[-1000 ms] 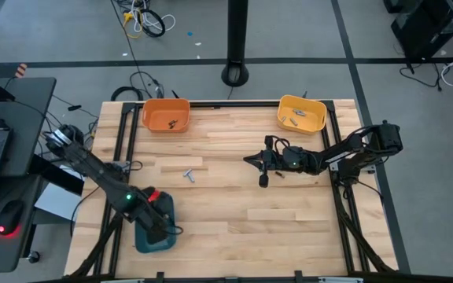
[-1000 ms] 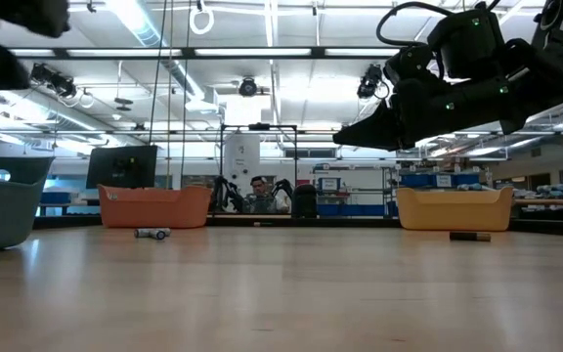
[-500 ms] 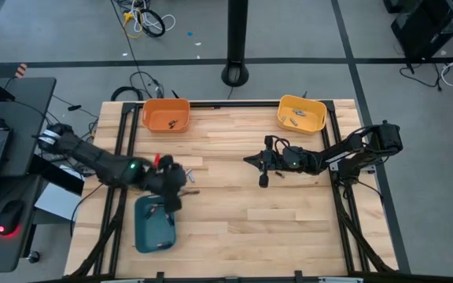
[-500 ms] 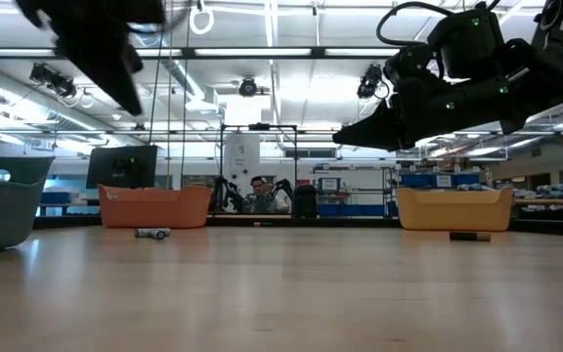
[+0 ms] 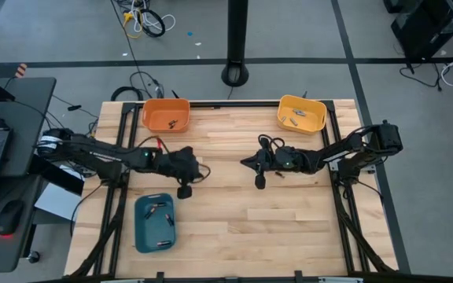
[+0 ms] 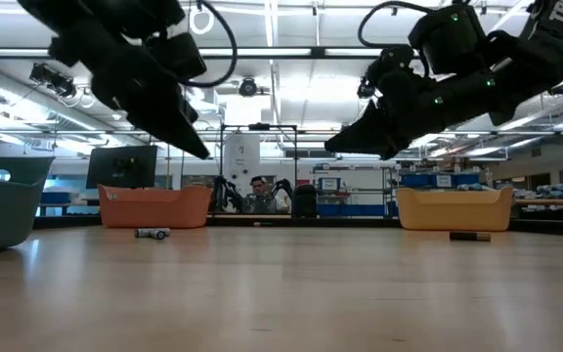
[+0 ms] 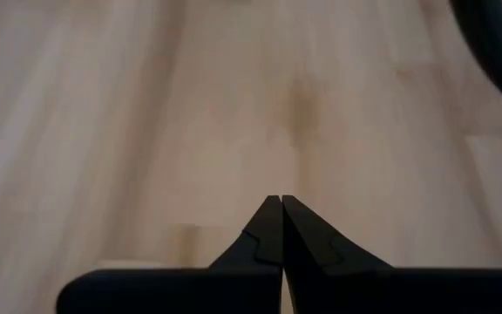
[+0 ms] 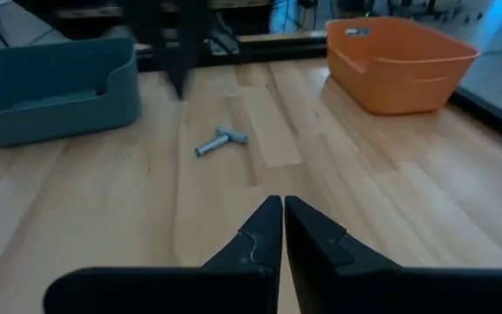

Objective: Sort batteries
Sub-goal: Put the small copper and black battery into the orange bin

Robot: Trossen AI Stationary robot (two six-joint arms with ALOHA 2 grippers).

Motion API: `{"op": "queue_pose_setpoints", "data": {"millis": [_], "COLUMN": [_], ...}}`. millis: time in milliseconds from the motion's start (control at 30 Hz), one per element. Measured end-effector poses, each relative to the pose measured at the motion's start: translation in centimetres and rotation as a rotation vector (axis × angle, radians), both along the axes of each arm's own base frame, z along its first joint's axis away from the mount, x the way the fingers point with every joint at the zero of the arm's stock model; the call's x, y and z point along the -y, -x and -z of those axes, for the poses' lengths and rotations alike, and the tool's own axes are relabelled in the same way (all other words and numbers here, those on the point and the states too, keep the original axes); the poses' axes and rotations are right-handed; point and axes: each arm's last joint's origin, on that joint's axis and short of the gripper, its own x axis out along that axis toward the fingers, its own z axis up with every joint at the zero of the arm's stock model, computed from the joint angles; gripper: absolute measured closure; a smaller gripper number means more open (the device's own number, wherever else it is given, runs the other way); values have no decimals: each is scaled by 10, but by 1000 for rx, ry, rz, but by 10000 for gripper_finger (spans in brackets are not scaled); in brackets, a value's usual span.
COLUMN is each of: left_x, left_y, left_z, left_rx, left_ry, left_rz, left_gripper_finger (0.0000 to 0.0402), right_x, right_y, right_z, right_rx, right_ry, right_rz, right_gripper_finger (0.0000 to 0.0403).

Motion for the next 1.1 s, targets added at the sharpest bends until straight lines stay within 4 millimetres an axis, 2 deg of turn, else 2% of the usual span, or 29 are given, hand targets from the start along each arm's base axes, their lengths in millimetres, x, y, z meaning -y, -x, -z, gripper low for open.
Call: {"op": "queue_pose_setpoints", "data": {"millis": [100, 300, 567, 667, 867, 967, 1100], "left_x": [-10, -22, -29, -30, -30, -30, -30], "left_y": [0, 6, 24, 26, 20, 16, 10], "left_z": [6, 15, 26, 32, 37, 29, 17], "left_rx": [82, 326, 542, 492, 146, 38, -5], "left_ry": [-40, -27, -83, -71, 25, 6, 9], "left_rz": [-3, 105, 83, 74, 2, -92, -137], "left_gripper_finger": [397, 396, 396, 396, 396, 396, 396], "right_x": [-5, -23, -40, -46, -52, -53, -54], "right_y": [-8, -25, -39, -50, -66, -63, -45], "right_z": [-5, -20, -37, -31, -16, -14, -20], "right_rx": [-20, -69, -3, -26, -95, -165, -323], "right_ry": [-29, -31, -53, -52, -32, -5, 29], "right_rz": [2, 24, 41, 29, 16, 13, 28], "right_gripper_finger": [366, 331, 284, 274, 262, 256, 245]}}
